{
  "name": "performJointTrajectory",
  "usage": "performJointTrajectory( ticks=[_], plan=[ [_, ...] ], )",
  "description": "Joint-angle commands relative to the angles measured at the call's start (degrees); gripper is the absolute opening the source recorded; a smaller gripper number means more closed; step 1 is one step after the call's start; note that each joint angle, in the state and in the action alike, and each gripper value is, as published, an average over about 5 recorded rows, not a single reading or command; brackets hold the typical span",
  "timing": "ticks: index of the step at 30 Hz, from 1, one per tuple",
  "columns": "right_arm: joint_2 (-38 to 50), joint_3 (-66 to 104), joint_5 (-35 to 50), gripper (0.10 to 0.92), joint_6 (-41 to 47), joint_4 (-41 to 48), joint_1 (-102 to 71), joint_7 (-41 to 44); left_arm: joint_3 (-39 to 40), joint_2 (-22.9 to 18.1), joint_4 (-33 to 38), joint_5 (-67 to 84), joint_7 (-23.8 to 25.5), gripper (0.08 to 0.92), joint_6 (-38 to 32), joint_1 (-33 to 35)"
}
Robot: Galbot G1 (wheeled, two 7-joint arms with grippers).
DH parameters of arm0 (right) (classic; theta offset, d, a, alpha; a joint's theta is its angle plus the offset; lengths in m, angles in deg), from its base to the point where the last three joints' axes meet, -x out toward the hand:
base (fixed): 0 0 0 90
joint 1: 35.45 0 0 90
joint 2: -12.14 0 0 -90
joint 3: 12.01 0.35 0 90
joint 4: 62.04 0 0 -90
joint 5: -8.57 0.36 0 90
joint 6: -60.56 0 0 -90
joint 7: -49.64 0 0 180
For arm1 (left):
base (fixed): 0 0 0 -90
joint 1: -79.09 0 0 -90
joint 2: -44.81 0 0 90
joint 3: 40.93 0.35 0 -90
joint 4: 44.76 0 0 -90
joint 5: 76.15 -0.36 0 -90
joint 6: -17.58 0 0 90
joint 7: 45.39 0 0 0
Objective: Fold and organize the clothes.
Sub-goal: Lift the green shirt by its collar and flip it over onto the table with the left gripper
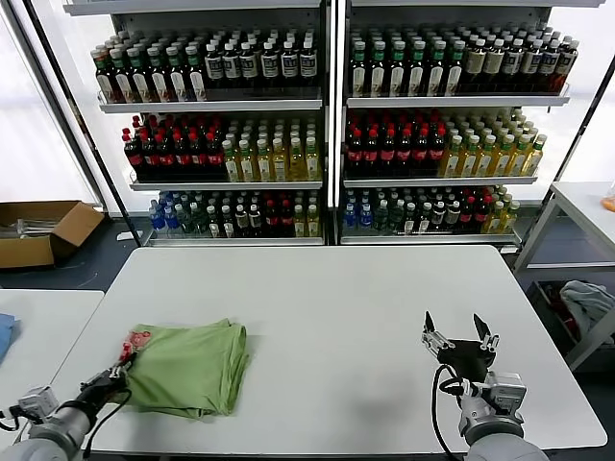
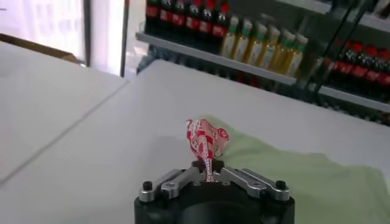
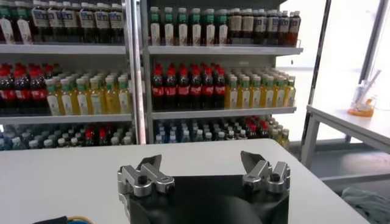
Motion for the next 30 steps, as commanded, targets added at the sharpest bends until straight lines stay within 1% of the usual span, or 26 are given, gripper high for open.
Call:
performJointTrajectory(
  ticks=[1,5,7,9,12,15,18,20,23,25,28,30],
  plan=[
    [0.2,-0.2,0.4,0.823,0.1,0.4,0.7,-0.1,-16.7,11.2,-0.7,6.6,-0.5,0.109,0.5,-0.4],
    [0.2,-0.6,0.5,0.823,0.1,0.8,1.0,-0.1,-21.3,16.2,-1.3,6.1,-0.8,0.109,0.3,-0.4],
    [0.1,-0.7,0.5,0.823,0.1,1.0,1.1,-0.1,-21.4,16.8,0.3,5.2,-0.1,0.109,0.2,0.7],
    [0.0,-0.7,0.5,0.823,0.0,1.2,1.1,-0.1,-19.5,15.9,2.5,3.9,0.8,0.109,-0.1,1.7],
    [-0.2,-0.7,0.5,0.823,0.0,1.2,1.0,-0.1,-13.6,12.5,5.0,-0.1,2.3,0.109,-1.0,2.5],
    [-0.2,-0.3,0.6,0.823,0.0,1.0,0.6,-0.2,-7.2,8.3,5.5,-5.2,3.6,0.109,-1.9,2.8],
    [0.0,0.3,0.6,0.823,-0.3,0.9,-0.3,-0.3,-2.5,5.0,5.8,-7.2,3.5,0.109,-2.3,2.7],
    [-0.1,0.6,0.5,0.823,-0.6,1.0,-1.0,-0.4,0.1,3.3,7.4,-7.3,2.9,0.109,-2.2,3.0],
    [-0.4,0.7,0.3,0.823,-0.8,1.1,-1.6,-0.5,4.4,1.1,13.2,-6.7,1.3,0.109,-1.6,3.5],
    [-0.7,0.7,0.1,0.823,-0.9,1.0,-1.9,-0.6,9.5,-0.6,19.3,-6.9,-0.3,0.109,-0.8,3.6],
    [-1.1,0.8,-0.3,0.823,-0.9,0.8,-2.4,-0.6,20.4,-4.1,28.0,-12.0,-2.3,0.109,0.0,3.4],
    [-1.4,0.8,-0.8,0.823,-1.0,0.6,-2.9,-0.6,27.5,-6.5,31.1,-16.9,-2.7,0.109,0.2,3.0]
  ],
)
